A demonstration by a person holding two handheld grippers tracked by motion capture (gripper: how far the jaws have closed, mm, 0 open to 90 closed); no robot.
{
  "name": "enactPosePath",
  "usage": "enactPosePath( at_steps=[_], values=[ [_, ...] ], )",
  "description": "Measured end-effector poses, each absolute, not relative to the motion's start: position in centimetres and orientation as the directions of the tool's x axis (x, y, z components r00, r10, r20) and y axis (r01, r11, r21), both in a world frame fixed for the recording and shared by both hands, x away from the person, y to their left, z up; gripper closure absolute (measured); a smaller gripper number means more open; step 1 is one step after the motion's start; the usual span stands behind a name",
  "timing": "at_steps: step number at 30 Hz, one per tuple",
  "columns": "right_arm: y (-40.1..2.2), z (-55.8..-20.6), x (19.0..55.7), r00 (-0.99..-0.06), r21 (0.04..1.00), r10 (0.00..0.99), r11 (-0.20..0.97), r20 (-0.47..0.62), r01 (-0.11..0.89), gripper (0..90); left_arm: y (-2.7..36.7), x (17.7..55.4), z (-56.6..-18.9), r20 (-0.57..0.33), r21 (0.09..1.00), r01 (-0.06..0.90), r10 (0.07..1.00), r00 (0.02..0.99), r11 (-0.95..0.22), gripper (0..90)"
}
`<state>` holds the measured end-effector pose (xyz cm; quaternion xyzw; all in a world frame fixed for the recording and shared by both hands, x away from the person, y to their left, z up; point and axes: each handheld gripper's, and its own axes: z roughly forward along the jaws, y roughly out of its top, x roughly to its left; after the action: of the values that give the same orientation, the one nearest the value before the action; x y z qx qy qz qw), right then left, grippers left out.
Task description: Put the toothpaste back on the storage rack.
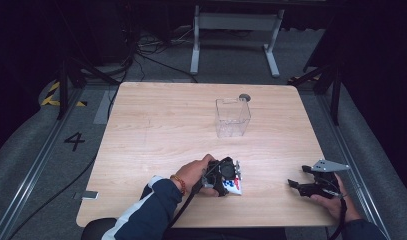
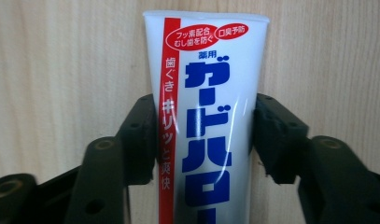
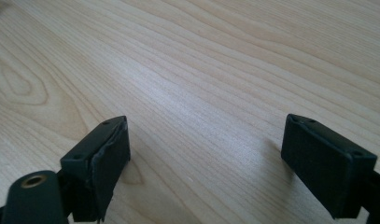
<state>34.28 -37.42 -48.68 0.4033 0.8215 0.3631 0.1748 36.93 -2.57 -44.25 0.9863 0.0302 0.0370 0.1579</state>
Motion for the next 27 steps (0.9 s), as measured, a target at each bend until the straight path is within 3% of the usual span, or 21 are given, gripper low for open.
enactPosePath(
  at_steps=[13, 27],
  values=[
    [-37.4, -48.7, 34.3, -0.616, 0.738, 0.788, 0.412, 0.006, 0.535, 15.8, -0.6, 37.1, -42.5, 0.111, 0.429, 0.088, 0.149, 0.983, -0.899, 59.6],
    [-37.5, -48.7, 34.3, -0.617, 0.738, 0.787, 0.412, 0.006, 0.534, 15.8, 1.7, 37.3, -40.7, 0.079, 0.559, 0.137, 0.217, 0.973, -0.817, 64.9]
  ],
)
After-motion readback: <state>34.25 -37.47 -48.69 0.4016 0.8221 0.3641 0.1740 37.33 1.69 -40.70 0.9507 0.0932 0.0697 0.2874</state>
